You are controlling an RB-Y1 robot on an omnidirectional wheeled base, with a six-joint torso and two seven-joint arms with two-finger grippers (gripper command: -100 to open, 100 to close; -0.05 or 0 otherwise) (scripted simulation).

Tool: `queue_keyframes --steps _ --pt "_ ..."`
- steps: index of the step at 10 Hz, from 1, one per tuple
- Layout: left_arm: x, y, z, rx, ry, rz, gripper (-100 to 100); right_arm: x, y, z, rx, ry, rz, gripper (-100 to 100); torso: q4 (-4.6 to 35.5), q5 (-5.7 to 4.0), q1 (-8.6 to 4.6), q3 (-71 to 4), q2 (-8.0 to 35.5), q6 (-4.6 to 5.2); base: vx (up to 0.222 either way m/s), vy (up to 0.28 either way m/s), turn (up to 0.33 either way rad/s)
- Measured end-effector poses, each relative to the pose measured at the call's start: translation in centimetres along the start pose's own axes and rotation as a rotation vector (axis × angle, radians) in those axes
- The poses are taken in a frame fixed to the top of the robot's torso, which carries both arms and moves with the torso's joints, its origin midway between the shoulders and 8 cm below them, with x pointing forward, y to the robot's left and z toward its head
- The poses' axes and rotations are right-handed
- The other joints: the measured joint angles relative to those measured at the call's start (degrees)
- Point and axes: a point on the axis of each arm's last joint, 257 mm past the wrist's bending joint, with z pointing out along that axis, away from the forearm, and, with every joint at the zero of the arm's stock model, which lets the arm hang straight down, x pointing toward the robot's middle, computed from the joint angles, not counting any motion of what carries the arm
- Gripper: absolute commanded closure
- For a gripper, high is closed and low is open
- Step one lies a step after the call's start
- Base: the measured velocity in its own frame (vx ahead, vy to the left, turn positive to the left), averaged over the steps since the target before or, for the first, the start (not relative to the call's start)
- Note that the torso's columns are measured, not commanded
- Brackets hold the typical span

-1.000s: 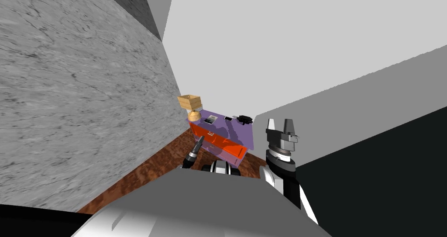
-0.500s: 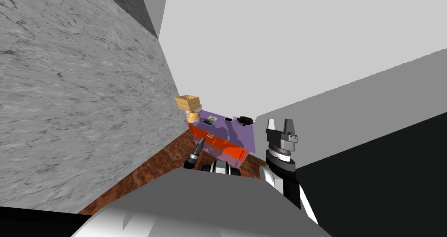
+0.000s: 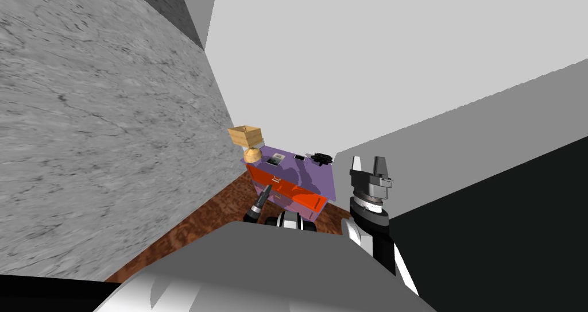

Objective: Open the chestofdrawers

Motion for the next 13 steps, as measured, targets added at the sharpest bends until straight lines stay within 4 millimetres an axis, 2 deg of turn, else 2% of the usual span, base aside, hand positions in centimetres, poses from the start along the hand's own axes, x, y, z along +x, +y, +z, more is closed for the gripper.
queue_keyframes --steps 2,9,13 --pt "0.6 0.3 -0.2 -0.01 0.009 -0.004 -100 0.0 0.0 0.0 0.0 0.0 0.0 0 0.0 -0.01 -0.04 0.0 0.1 -0.01 -0.001 -0.001 0.004" --pt "0.6 0.3 -0.3 -0.01 0.009 -0.004 -100 0.0 0.0 0.0 0.0 0.0 0.0 0 0.0 0.0 -0.02 0.0 0.0 -0.01 0.0 0.001 -0.002" --pt "0.9 1.4 1.1 -0.045 0.029 -0.023 -100 0.0 0.0 0.0 0.0 0.0 0.0 0 0.0 0.0 0.0 0.0 0.0 0.0 0.012 0.014 -0.04"
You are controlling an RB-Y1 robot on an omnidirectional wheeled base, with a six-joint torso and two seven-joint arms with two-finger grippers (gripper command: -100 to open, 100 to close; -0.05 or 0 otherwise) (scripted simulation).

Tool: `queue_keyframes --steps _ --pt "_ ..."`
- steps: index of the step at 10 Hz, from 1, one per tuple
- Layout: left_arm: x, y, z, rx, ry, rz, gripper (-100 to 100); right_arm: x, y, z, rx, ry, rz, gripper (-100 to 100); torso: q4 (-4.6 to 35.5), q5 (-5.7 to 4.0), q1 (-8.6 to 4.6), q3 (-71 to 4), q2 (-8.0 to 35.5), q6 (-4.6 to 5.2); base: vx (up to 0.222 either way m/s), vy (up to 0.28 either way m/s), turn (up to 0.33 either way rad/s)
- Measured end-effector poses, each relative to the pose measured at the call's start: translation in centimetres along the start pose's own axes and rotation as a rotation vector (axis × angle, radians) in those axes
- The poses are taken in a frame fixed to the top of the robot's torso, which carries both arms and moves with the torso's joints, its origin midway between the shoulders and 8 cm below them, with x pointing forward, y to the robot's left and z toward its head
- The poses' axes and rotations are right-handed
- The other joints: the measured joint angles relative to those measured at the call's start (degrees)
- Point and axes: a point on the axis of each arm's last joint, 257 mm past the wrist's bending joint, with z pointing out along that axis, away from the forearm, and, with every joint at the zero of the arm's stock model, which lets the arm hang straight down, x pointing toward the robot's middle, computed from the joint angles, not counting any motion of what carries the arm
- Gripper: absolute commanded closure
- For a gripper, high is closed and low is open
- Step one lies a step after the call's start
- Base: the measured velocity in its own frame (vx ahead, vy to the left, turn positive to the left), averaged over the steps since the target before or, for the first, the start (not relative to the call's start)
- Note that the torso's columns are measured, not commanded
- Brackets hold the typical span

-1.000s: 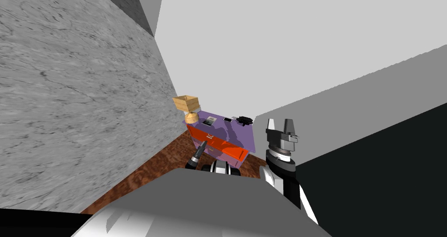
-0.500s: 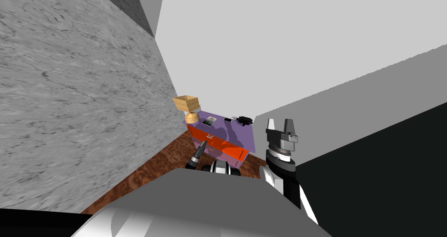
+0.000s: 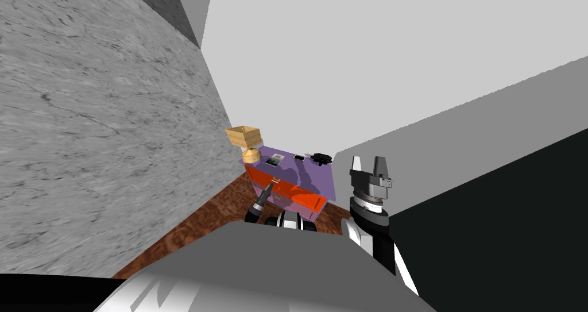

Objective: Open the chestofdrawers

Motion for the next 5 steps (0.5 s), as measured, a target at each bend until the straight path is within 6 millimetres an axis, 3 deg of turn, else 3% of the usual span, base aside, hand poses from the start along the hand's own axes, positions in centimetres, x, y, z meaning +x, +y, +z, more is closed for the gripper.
queue_keyframes --steps 5 --pt "-0.6 0.4 2.3 -0.013 0.004 -0.008 -100 0.0 0.0 0.0 0.0 0.0 0.0 0 0.0 -0.01 -0.04 0.0 0.0 0.0 -0.003 -0.009 -0.005"
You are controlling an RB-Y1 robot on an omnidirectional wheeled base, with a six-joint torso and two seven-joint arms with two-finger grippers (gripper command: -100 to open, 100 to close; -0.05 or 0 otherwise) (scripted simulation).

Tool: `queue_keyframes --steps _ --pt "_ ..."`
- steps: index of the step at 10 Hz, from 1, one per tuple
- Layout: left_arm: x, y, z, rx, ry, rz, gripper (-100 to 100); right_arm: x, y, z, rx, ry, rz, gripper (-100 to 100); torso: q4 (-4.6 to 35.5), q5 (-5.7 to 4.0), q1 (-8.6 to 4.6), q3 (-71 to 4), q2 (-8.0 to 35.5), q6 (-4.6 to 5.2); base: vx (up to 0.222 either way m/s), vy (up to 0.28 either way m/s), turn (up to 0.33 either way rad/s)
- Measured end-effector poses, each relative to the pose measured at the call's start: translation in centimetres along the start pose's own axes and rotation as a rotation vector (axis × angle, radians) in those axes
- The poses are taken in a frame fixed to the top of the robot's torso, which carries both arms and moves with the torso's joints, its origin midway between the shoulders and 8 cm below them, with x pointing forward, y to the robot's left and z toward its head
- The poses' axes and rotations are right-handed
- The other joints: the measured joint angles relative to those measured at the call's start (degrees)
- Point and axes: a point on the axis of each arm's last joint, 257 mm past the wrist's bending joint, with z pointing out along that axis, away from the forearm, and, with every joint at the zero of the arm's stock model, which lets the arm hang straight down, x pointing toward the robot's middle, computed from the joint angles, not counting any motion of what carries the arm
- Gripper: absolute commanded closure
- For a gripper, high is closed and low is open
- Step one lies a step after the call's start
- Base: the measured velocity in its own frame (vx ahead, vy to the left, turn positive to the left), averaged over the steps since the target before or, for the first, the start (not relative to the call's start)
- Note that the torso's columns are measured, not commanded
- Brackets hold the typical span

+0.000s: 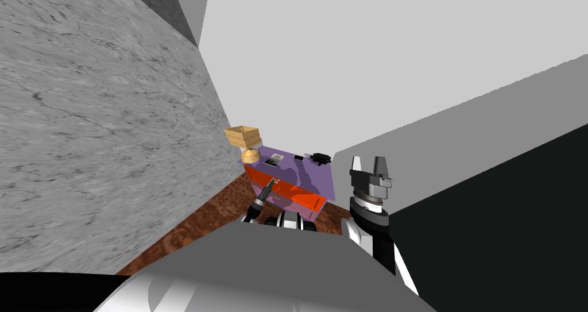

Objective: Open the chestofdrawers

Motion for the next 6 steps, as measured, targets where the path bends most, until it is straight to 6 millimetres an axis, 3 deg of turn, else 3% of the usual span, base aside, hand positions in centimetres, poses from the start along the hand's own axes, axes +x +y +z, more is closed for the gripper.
queue_keyframes --steps 1,3,4,6 --pt "0.0 0.0 0.1 -0.002 0.001 -0.001 100 0.0 0.0 0.0 0.0 0.0 0.0 0 0.0 0.02 0.06 0.0 0.0 -0.01 0.0 0.0 0.0" --pt "0.7 0.2 -1.5 -0.004 0.003 -0.002 100 0.0 0.0 0.0 0.0 0.0 0.0 0 0.0 0.03 0.11 0.0 0.0 -0.01 0.002 0.013 0.001" --pt "0.7 0.1 -1.6 -0.002 0.002 -0.001 -100 0.0 0.0 0.0 0.0 0.0 0.0 0 0.0 0.01 0.04 0.0 0.0 0.0 0.0 0.0 0.0" --pt "0.3 0.0 -1.0 0.001 0.001 0.0 -100 0.0 0.0 0.0 0.0 0.0 0.0 0 0.0 -0.01 -0.04 0.0 0.0 0.01 -0.001 -0.013 0.0"
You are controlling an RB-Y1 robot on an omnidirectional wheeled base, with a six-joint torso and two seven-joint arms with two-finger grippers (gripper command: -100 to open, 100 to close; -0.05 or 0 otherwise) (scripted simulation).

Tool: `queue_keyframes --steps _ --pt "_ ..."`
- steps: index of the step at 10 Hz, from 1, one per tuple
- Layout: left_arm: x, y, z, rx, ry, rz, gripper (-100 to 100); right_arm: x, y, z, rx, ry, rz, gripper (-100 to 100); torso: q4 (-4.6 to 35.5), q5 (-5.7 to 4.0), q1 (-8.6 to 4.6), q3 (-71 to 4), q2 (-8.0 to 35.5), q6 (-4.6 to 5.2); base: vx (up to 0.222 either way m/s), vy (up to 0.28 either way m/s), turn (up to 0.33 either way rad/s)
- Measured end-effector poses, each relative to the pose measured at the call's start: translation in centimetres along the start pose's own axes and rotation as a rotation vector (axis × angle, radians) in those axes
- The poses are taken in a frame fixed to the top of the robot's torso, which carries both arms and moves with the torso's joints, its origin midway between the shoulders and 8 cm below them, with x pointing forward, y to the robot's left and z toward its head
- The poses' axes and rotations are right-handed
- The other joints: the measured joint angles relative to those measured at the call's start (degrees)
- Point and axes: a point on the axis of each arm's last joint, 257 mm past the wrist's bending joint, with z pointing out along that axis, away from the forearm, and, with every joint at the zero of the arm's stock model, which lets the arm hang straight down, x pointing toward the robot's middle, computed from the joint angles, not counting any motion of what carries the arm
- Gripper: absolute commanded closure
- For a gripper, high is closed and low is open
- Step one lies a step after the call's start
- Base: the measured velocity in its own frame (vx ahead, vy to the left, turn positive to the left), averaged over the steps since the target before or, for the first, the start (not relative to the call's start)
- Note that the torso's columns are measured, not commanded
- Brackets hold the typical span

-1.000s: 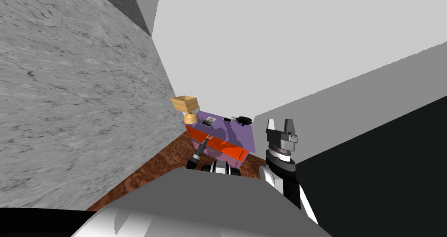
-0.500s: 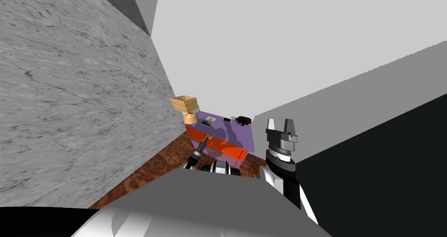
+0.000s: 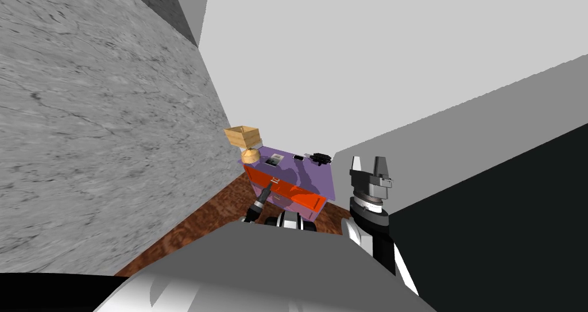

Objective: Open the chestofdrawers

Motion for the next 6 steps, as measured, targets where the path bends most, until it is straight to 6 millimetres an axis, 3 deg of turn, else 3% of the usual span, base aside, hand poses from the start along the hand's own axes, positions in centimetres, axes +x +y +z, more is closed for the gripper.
queue_keyframes --steps 2,3,6 --pt "-0.5 0.1 1.4 -0.004 0.0 -0.002 -100 0.0 0.0 0.0 0.0 0.0 0.0 0 0.0 0.03 0.04 0.0 0.0 0.02 -0.007 -0.017 -0.002" --pt "-0.5 0.1 1.4 -0.003 0.0 -0.002 100 0.0 0.0 0.0 0.0 0.0 0.0 0 -0.1 0.06 0.15 -0.1 -0.2 0.04 0.0 0.0 0.0" --pt "0.2 0.1 -0.3 -0.004 0.001 -0.002 100 0.0 0.0 0.0 0.0 0.0 0.0 0 0.0 0.03 0.09 0.0 0.0 0.0 -0.034 0.017 0.014"
